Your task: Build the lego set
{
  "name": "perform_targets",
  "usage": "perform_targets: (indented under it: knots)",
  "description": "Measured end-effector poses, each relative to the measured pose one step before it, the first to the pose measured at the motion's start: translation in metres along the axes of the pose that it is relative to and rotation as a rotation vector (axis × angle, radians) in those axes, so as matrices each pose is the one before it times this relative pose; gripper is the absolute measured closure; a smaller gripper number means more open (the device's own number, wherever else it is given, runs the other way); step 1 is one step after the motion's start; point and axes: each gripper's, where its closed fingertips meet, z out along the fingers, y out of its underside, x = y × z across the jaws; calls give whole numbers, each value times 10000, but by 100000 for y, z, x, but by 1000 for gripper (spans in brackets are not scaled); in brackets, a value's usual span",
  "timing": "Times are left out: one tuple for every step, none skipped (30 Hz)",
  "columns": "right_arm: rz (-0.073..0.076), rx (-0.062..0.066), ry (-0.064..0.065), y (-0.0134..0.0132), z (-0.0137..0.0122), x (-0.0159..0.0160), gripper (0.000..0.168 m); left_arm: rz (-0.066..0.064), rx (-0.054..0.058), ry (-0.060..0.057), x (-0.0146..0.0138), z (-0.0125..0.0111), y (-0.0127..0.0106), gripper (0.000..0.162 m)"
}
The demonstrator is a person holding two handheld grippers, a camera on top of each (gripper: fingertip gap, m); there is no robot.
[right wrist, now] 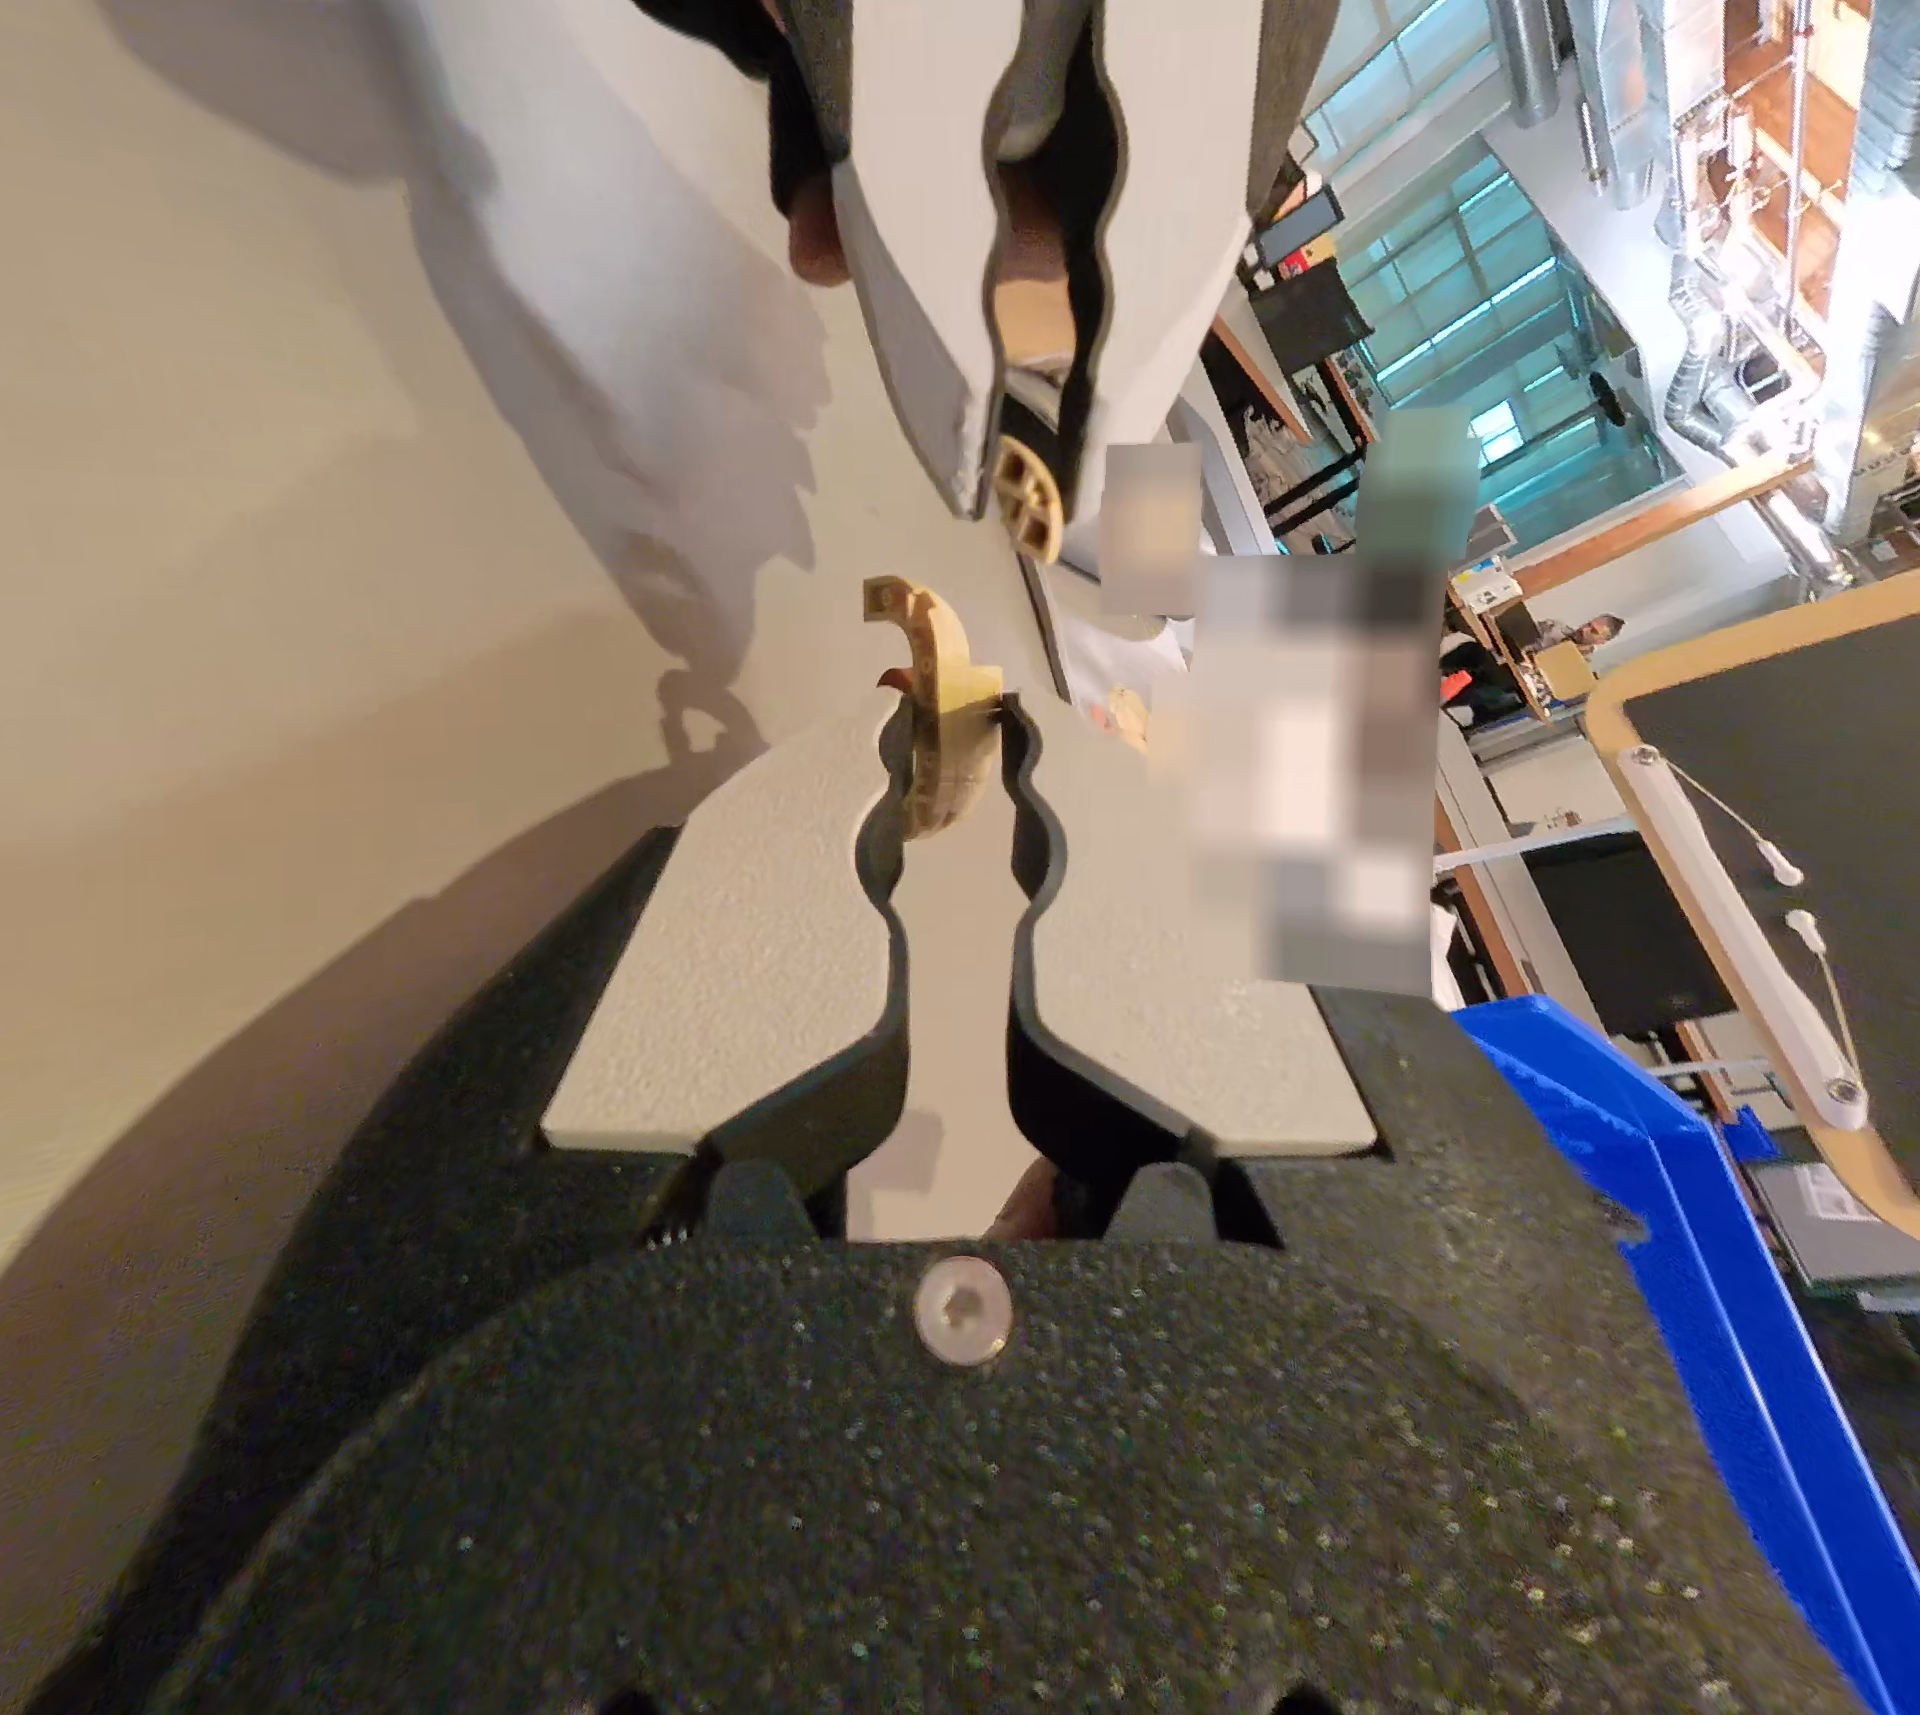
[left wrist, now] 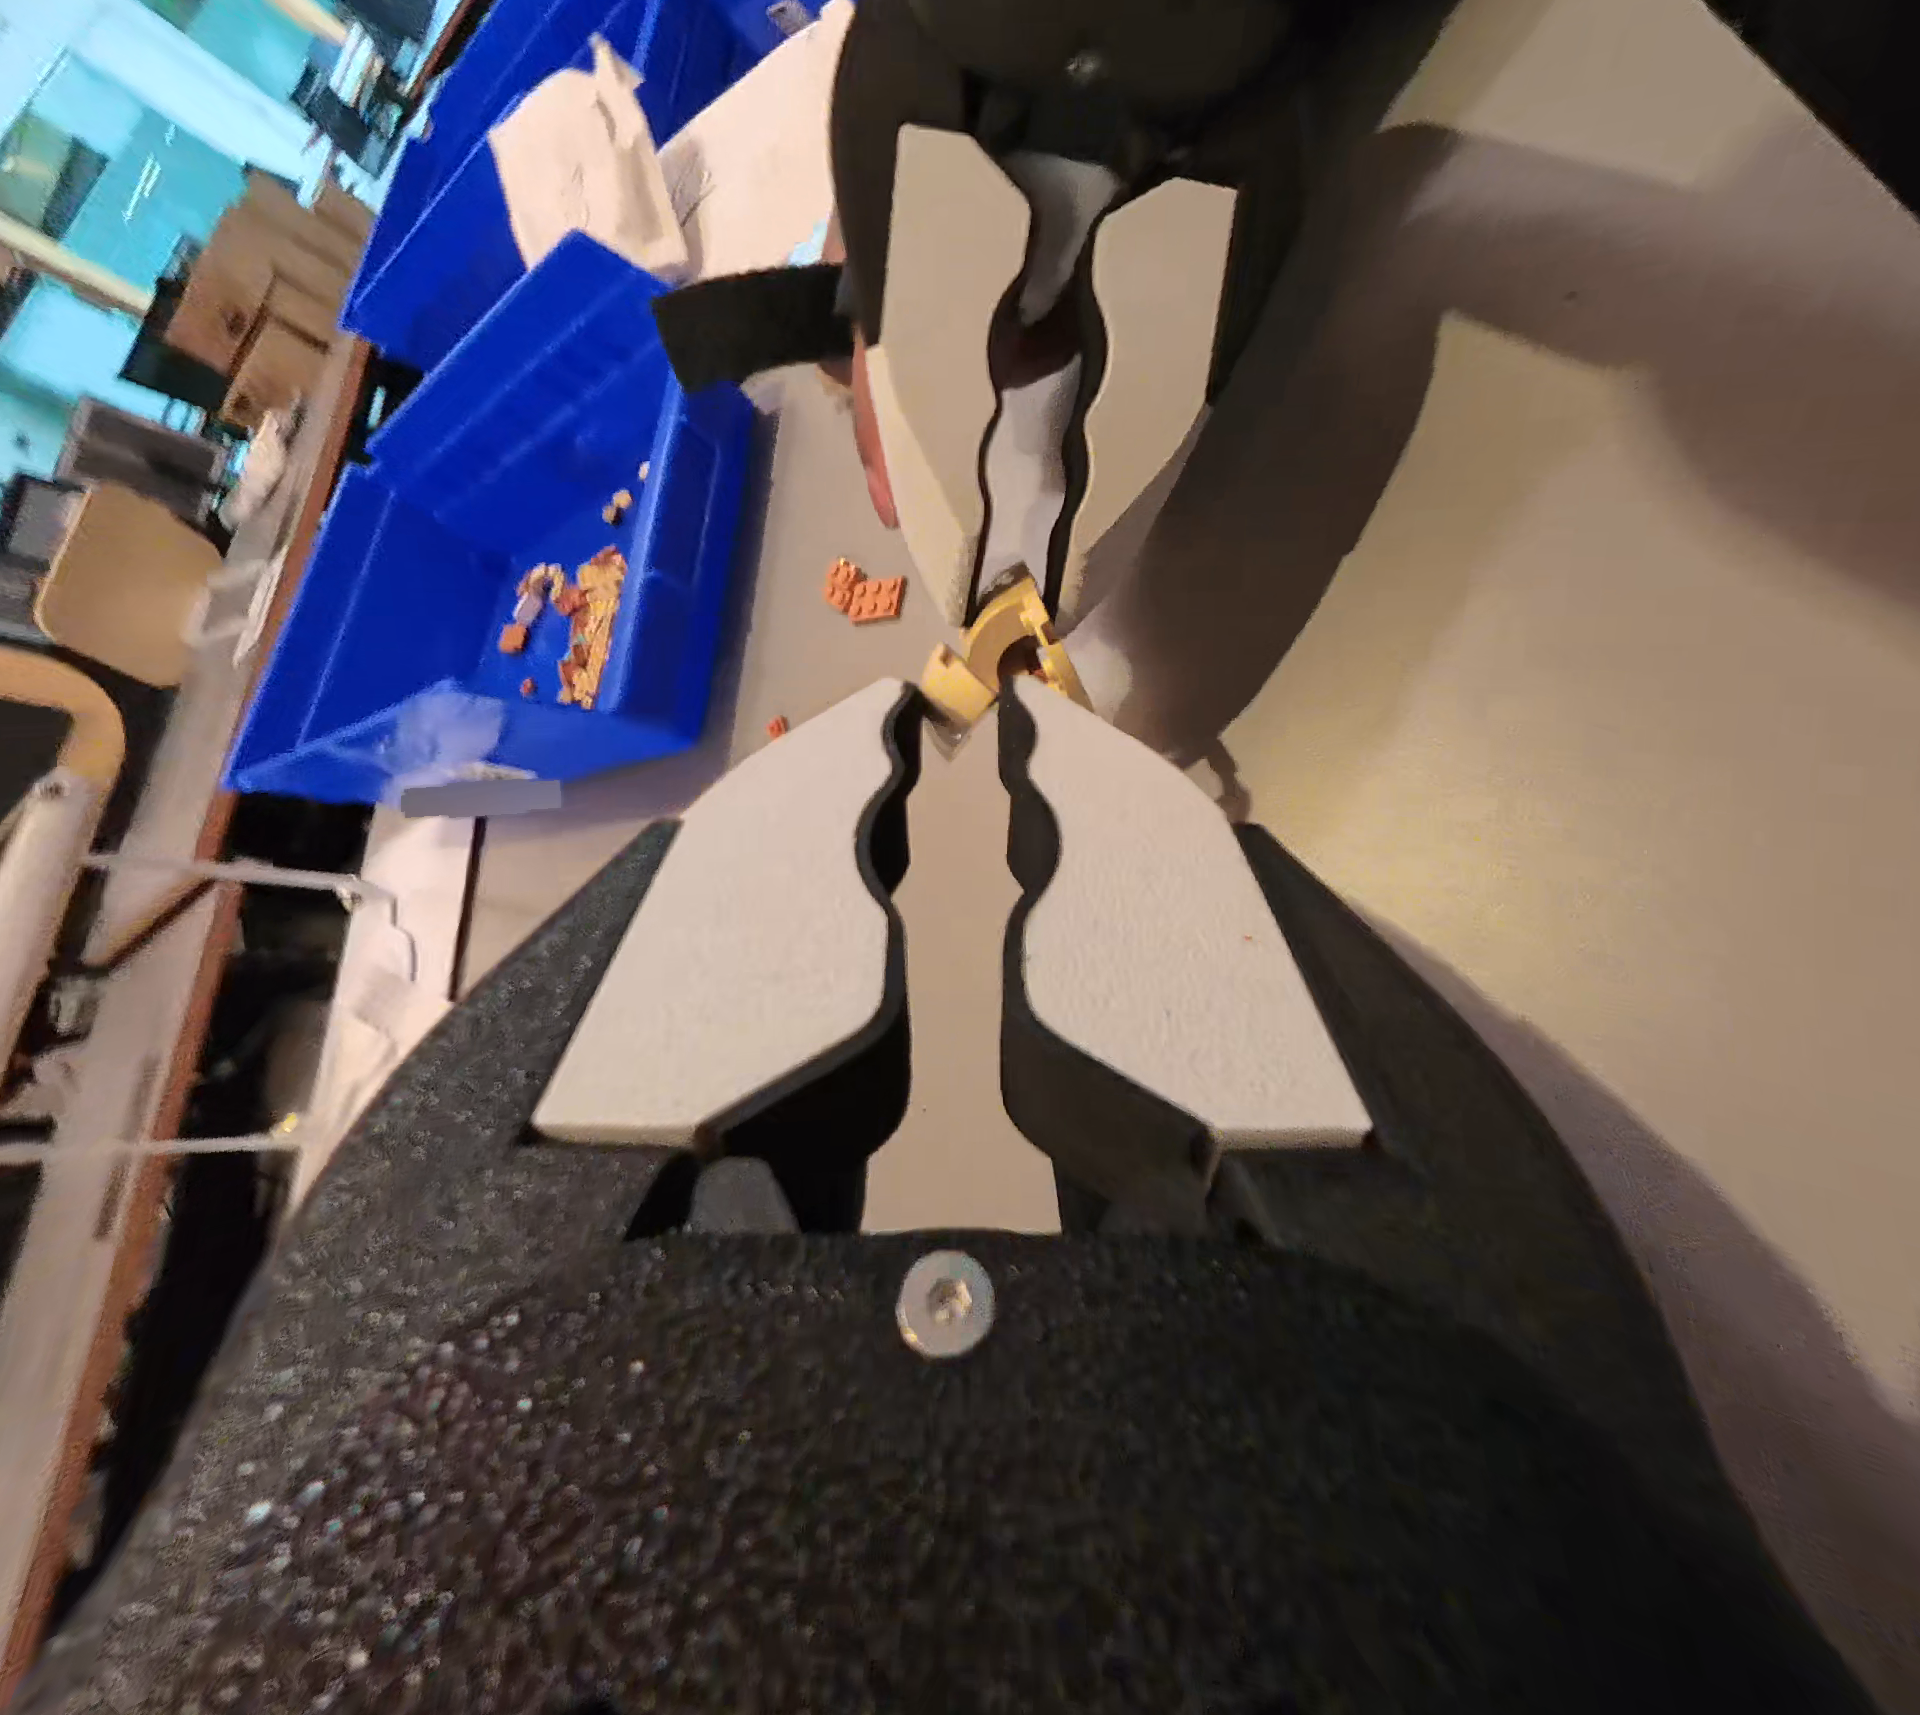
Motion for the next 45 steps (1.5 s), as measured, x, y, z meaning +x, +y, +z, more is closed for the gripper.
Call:
perform_targets:
  knots:
    - [50,162,-36,-225,-44,-52,153,285,-6,190,113,48,-142,148]
    - [4,137,-12,-204,-58,-39,153,223,-53,150,39,71,-18,148]
    - [-32,102,2,-156,-38,-33,153,218,-67,135,42,44,6,148]
    - [-33,74,0,-125,-28,-44,153,199,-39,176,104,18,-24,148]
    - [-14,51,10,-88,-6,-11,153,165,-17,191,141,19,-70,148]
    - [-11,43,41,-75,0,34,153,142,7,175,134,-1,-101,148]
    - [-15,56,39,-80,-19,36,153,123,-3,167,116,22,-77,148]
    - [-1,58,4,-90,-20,-12,153,114,-22,151,104,21,-52,148]
    - [7,41,10,-53,-14,-4,153,109,-23,114,53,16,-39,148]
    - [-10,39,29,-67,-11,33,153,91,-41,107,31,18,-3,148]
    - [-18,63,12,-111,-22,-3,153,75,-54,126,62,24,18,148]
    - [-5,77,0,-136,-34,-13,153,65,-46,160,121,27,20,148]
    - [-2,80,-2,-134,-30,-24,153,67,-51,151,100,25,32,148]
    - [-8,77,-11,-141,-25,-38,154,65,-61,92,20,25,39,148]
    - [-18,67,-8,-119,-18,-43,154,66,-61,144,84,31,33,148]
    - [-26,39,-7,-79,-6,-52,154,84,-45,178,141,31,-30,148]
    - [-50,13,5,-37,18,-43,154,97,-19,140,87,25,-80,148]
    - [-61,19,12,-46,1,-32,155,79,-16,136,58,18,-91,148]
    - [-47,36,-9,-70,-7,-60,155,60,-49,154,69,41,-43,148]
    - [-34,45,11,-72,-28,-14,155,78,-52,130,55,19,-29,148]
    - [-18,45,18,-61,-33,20,155,75,-8,86,18,2,-38,148]
    - [10,47,23,-57,-26,54,155,35,37,58,-24,-45,-67,148]
    - [19,57,41,-79,-33,73,155,6,55,32,-60,-62,-61,148]
    - [8,48,56,-65,-28,93,156,-2,71,-7,-96,-88,-80,148]
    - [3,31,49,-36,-17,86,156,-2,76,-41,-139,-106,-81,148]
    - [4,29,32,-40,-20,57,156,-21,96,-36,-122,-127,-118,148]
    - [-8,50,53,-76,-30,80,156,-31,121,-27,-91,-126,-165,148]
    - [-10,61,61,-105,-27,80,156,-26,116,-56,-139,-150,-165,148]
    - [5,57,64,-96,-37,103,156,-33,82,-56,-153,-158,-145,148]
    - [14,56,59,-90,-25,95,156,-42,61,-35,-131,-163,-118,148]
    - [14,77,62,-134,-36,96,156,-54,48,-27,-137,-167,-101,148]
    - [29,98,67,-161,-50,102,156,-49,26,-15,-137,-160,-91,148]
    - [43,114,77,-201,-51,130,156,-26,41,-5,-123,-160,-135,147]
    - [49,123,77,-220,-55,121,156,-23,56,11,-114,-169,-178,147]
    - [46,127,101,-231,-62,164,156,-30,85,39,-95,-173,-239,147]
    - [33,127,118,-247,-76,171,156,-38,90,75,-62,-159,-275,148]
    - [16,158,146,-291,-88,205,156,-20,91,80,-63,-159,-320,147]
    - [24,183,142,-344,-93,193,156,-4,70,93,-49,-132,-294,147]
    - [21,144,133,-289,-74,193,156,1,37,87,-66,-104,-268,147]
    - [-28,112,121,-252,-57,141,156,-1,3,82,-77,-57,-209,147]
    - [-49,99,82,-219,-50,68,156,7,-9,97,-50,-40,-183,147]
    - [-46,67,48,-162,-29,21,156,4,-3,97,-33,-18,-174,147]
    - [-47,55,19,-143,-9,-29,156,-5,13,72,-55,5,-176,147]
    - [-49,52,1,-134,-15,-73,156,-30,35,83,-32,12,-169,147]
    - [-53,54,28,-151,-12,-19,156,-56,21,95,-2,36,-98,146]
